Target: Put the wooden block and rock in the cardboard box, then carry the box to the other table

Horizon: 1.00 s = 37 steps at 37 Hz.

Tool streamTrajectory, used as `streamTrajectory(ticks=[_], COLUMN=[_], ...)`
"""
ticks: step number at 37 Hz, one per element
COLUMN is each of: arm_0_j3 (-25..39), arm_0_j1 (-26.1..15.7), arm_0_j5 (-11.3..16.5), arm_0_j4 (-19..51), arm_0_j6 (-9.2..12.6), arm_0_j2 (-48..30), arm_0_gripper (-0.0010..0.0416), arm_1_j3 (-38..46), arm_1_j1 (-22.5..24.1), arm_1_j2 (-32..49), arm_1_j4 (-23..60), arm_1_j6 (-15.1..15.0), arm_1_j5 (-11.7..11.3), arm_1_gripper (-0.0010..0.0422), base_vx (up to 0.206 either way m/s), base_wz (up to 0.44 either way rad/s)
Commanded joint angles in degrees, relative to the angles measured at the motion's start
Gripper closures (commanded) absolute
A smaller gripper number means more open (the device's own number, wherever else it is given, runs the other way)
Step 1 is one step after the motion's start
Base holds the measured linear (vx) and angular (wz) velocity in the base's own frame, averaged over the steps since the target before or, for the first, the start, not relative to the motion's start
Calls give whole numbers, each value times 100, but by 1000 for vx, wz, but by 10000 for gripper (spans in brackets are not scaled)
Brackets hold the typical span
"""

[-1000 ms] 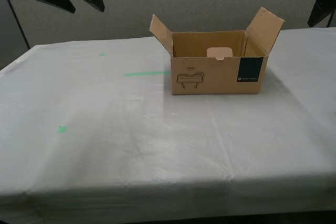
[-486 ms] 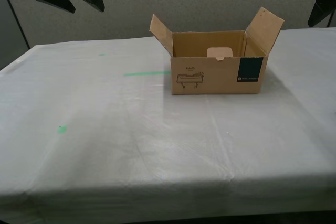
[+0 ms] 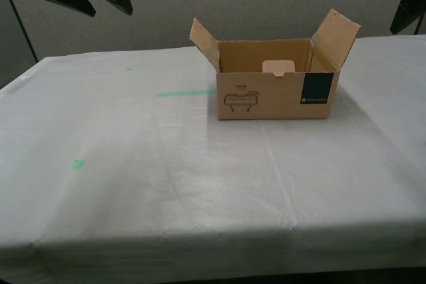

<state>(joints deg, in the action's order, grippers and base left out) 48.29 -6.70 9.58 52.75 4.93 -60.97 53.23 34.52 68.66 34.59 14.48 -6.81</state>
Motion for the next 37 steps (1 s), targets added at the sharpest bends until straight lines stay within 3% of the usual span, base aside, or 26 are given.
streamTrajectory(ticks=[1, 37], arm_0_j3=[2, 2], arm_0_j1=[0, 0], arm_0_j5=[-7, -7], arm_0_j4=[-2, -2], arm_0_j6=[-2, -2], arm_0_j2=[-2, -2], arm_0_gripper=[16, 16], arm_1_j3=[4, 4], arm_1_j1=[2, 2], arm_1_j2=[-2, -2], arm_1_j4=[-2, -2], arm_1_j6=[9, 9], arm_1_j5=[-24, -24], arm_1_gripper=[117, 117], base_vx=[0, 0], base_wz=[0, 0])
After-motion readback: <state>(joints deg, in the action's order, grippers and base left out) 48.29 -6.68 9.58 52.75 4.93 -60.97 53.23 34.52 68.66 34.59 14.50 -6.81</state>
